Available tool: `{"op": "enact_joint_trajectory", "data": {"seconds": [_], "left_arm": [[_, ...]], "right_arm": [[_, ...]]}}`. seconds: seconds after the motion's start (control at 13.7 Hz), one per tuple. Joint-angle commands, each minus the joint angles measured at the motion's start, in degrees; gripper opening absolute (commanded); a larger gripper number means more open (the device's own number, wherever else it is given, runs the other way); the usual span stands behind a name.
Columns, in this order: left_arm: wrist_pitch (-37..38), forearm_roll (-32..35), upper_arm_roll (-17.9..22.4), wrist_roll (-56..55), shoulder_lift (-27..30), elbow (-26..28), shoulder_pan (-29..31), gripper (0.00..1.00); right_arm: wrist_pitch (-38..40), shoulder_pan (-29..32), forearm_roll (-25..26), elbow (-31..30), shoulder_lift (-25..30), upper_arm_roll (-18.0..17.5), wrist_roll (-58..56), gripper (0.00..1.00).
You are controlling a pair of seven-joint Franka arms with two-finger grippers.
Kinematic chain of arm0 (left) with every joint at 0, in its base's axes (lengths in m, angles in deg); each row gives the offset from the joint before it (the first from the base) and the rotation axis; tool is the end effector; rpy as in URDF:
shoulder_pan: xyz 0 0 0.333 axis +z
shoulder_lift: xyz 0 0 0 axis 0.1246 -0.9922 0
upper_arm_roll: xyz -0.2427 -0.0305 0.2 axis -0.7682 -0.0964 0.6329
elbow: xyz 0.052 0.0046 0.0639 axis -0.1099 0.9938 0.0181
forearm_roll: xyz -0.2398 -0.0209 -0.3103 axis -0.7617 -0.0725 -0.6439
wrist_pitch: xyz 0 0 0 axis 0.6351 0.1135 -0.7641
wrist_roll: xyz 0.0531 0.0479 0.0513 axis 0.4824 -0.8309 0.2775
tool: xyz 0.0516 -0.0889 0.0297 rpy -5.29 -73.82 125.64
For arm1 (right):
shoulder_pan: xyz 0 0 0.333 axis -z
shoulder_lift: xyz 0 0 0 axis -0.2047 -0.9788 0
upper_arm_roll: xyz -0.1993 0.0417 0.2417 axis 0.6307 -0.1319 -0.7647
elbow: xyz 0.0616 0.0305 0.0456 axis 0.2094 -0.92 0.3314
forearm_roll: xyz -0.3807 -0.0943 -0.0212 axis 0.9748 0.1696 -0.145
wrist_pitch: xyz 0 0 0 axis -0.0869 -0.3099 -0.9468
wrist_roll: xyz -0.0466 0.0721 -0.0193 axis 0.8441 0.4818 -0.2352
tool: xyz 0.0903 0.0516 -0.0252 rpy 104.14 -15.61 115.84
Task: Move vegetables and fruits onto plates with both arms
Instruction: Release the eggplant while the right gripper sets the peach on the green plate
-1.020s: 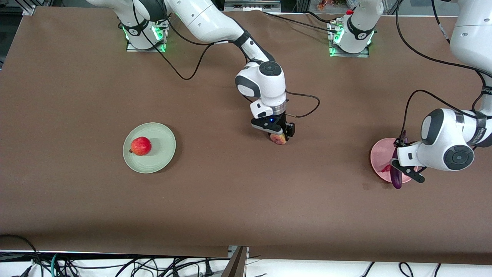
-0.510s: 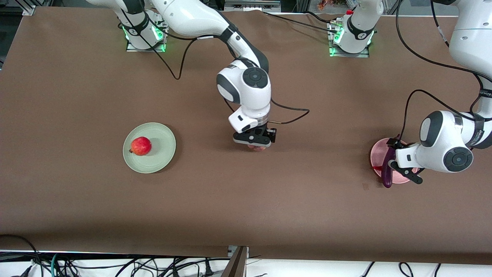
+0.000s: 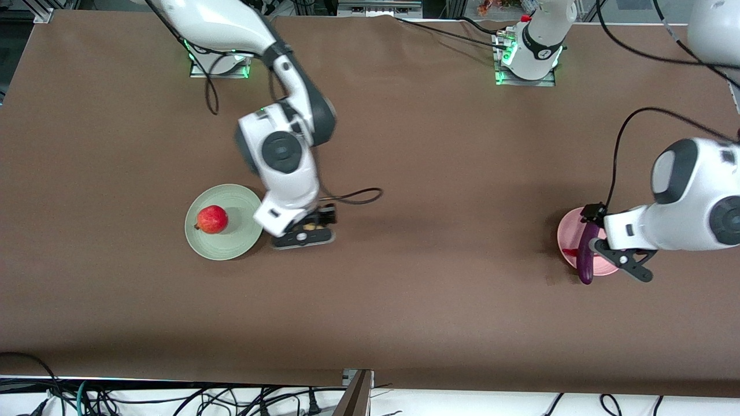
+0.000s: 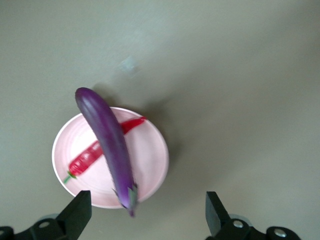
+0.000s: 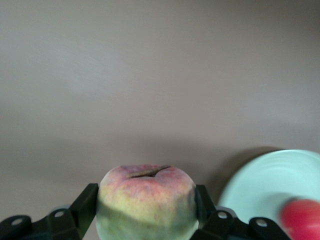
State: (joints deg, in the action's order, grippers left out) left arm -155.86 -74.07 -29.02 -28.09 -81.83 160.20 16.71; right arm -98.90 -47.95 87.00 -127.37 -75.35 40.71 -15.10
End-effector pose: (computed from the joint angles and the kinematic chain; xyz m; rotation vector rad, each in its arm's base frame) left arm 0.6726 0.0114 0.4020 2.9306 -0.8824 -0.3305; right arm 0.6344 0.3407 0.3414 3.0436 0.3754 0.1057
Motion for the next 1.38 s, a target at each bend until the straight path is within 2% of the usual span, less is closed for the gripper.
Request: {"op": "enact_joint_trajectory", "data": {"seconds": [0.0,0.15,0.22,0.44,0.51,0.66,0.8,0.87,1.02,1.17,1.31], "left_arm": [[8.76,-3.8,-0.4,-2.38,1.3,-8.3,-0.13,1.0],[12.91,-2.4,-0.22,-3.97,3.49,-12.01,-2.5,1.0],[13.01,-0.83,-0.31,-6.5,5.42,-12.11,-3.03,1.0],[12.57,-0.55,0.91,-29.04,7.45,-14.12,-3.65,1.0],[11.53,-0.29,3.27,-30.68,9.37,-12.74,-5.39,1.0],[7.33,-0.98,8.89,-30.61,16.12,-5.64,-8.82,1.0],[0.65,-4.65,17.31,-30.7,24.56,5.95,-16.62,1.0],[0.18,-7.72,19.18,-30.26,27.12,8.87,-17.61,1.0],[-1.13,-8.54,20.25,-29.47,31.95,14.5,-18.93,1.0],[0.17,-12.38,23.41,-27.29,35.57,18.02,-20.52,1.0],[-0.08,-13.28,23.59,-24.37,34.36,16.82,-19.57,1.0]], "right_arm": [[-1.6,4.3,-0.75,-11.69,6.84,-0.88,-10.84,0.27],[-1.6,6.95,-0.75,-14.69,7.72,-0.01,-15.25,0.27],[-2.3,8.09,-0.75,-16.44,7.99,0.0,-17.18,0.27],[-6.78,10.65,-1.7,-21.63,8.17,0.0,-19.4,0.29],[-7.66,10.74,-2.15,-22.51,8.17,0.0,-19.48,0.35],[-7.58,11.0,-2.33,-22.61,8.08,0.0,-19.22,0.55],[-7.49,11.53,-5.3,-22.61,7.82,0.0,-19.04,0.81],[-7.32,11.96,-6.27,-22.61,7.73,0.08,-19.22,0.99],[-7.14,12.41,-6.28,-22.44,7.73,0.08,-19.48,0.99],[-7.05,12.41,-6.28,-22.17,7.73,0.08,-19.48,0.99],[-7.05,12.58,-6.28,-21.91,7.9,0.08,-19.57,0.99]]}}
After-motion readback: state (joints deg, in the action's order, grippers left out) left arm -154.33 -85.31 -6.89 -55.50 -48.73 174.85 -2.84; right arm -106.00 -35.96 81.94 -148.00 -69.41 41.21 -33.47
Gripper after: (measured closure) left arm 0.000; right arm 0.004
